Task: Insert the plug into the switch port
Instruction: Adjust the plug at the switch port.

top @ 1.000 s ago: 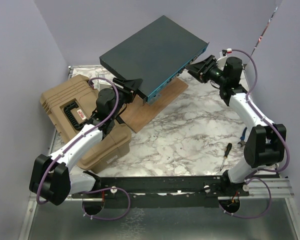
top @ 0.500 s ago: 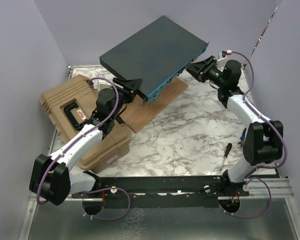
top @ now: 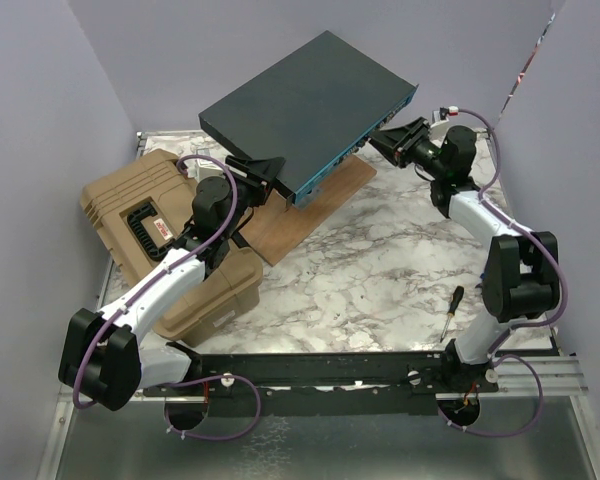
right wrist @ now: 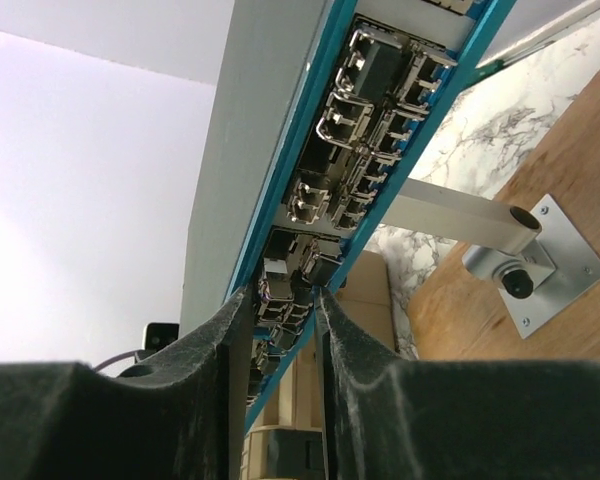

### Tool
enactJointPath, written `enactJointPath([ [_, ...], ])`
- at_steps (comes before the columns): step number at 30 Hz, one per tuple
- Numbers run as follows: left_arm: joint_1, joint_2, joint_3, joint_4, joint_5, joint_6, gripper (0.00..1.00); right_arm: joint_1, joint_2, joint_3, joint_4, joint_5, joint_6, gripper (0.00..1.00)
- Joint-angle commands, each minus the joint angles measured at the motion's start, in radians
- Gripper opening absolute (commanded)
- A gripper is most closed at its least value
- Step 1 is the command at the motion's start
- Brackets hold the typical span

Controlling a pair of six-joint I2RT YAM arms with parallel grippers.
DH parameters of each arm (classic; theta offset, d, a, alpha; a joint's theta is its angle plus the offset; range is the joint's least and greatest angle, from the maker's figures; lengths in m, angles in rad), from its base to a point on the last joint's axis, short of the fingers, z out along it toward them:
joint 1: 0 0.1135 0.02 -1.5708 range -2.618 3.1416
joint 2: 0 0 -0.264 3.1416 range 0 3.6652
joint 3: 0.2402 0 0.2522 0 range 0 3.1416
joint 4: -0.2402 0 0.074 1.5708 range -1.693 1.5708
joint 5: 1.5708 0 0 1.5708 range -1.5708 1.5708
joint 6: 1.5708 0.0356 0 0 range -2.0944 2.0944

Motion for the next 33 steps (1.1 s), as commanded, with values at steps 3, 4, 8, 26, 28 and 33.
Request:
enactJointPath([
  [3,-0.005,-0.066,0.000,-0.036,0.008,0.043,0.00,-0.003,0.013,-0.007,0.100,-0.026,0.025,0.25],
  [4,-0.006,-0.066,0.000,-0.036,0.007,0.042,0.00,-0.003,0.009,-0.005,0.098,-0.026,0.021,0.23],
  [8,-0.005,-0.067,0.000,-0.035,0.005,0.043,0.00,-0.003,-0.009,0.012,0.055,-0.038,0.007,0.21],
  [26,-0.005,-0.070,0.000,-0.041,-0.005,0.054,0.00,-0.003,-0.046,0.358,-0.783,0.109,-0.288,0.00],
  [28,-0.006,-0.072,0.000,-0.043,-0.006,0.054,0.00,-0.002,-0.039,0.406,-0.859,0.132,-0.315,0.01],
  [33,-0.005,-0.075,0.004,-0.053,-0.009,0.062,0.00,0.006,-0.025,0.499,-1.001,0.200,-0.377,0.02],
])
